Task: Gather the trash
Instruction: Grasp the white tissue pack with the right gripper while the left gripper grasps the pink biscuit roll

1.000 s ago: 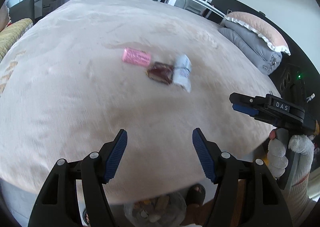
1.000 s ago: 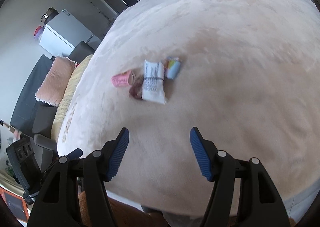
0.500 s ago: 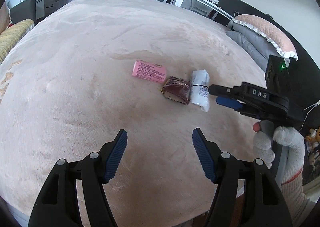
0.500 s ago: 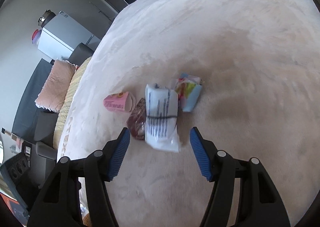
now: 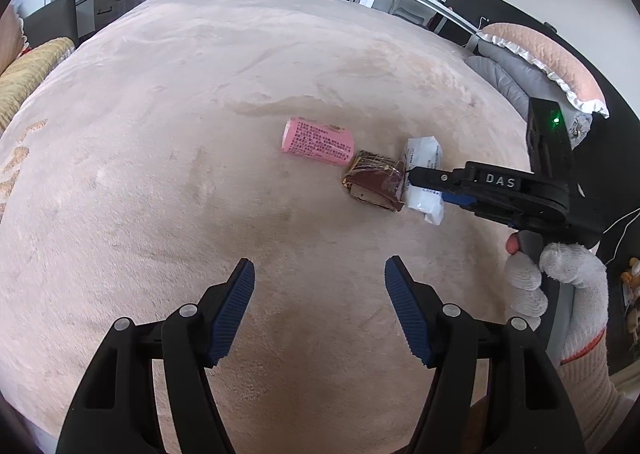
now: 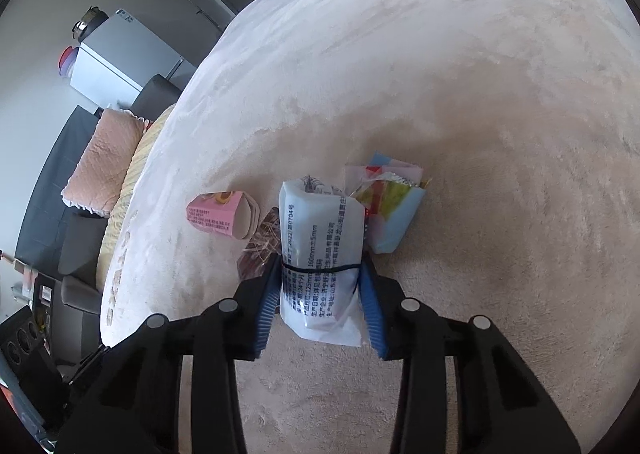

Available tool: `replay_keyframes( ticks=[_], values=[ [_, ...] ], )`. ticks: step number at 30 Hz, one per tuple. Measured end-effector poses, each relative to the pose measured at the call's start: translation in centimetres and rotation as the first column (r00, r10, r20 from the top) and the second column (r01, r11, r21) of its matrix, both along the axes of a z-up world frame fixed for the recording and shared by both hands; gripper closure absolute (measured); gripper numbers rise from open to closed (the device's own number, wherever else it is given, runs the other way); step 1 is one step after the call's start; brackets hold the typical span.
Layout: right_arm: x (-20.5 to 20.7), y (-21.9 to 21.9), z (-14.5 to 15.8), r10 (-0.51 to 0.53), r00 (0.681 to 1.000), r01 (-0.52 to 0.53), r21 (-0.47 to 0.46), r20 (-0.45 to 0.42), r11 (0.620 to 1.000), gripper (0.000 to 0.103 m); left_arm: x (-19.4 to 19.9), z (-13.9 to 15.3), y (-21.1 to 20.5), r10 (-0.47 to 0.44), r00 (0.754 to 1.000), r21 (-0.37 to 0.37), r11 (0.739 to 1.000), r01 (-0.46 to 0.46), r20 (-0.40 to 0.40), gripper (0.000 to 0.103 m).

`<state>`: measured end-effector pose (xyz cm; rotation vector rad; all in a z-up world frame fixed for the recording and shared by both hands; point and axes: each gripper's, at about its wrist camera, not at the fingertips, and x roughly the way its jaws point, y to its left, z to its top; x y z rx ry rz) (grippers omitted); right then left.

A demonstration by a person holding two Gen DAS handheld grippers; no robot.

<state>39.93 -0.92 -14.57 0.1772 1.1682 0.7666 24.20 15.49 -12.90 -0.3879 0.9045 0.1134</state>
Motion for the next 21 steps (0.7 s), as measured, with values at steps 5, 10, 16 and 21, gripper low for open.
replay_keyframes(
  ticks=[5, 10, 16, 21],
  values=[
    [-0.4, -0.6, 0.8, 0.004, 1.0, -0.004, 0.011, 0.016, 1.0, 0.065, 1.0, 0.3, -0.3, -0.015, 1.0, 0.026, 1.0, 0.015, 0.007, 0.027],
    [-1.2, -1.9, 2.3, 0.008, 0.999, -0.009, 0.022, 0.036, 1.0, 0.065, 3.1, 0.1, -0.4, -0.027, 1.0, 0.068, 0.997, 0.026, 0.005, 0.027],
    [-2.6, -3.8, 4.3, 0.009, 0.997, -0.012, 0.033, 0.078, 0.999, 0.065, 6.9, -0.6, -0.2, -0.033, 0.999, 0.115, 0.993, 0.034, -0.006, 0.025],
    [-3.5, -5.2, 4.7, 0.009, 0.996, -0.012, 0.035, 0.089, 0.999, 0.065, 9.8, -1.4, 0.2, -0.018, 0.999, 0.156, 0.987, 0.022, -0.027, 0.024]
  ],
)
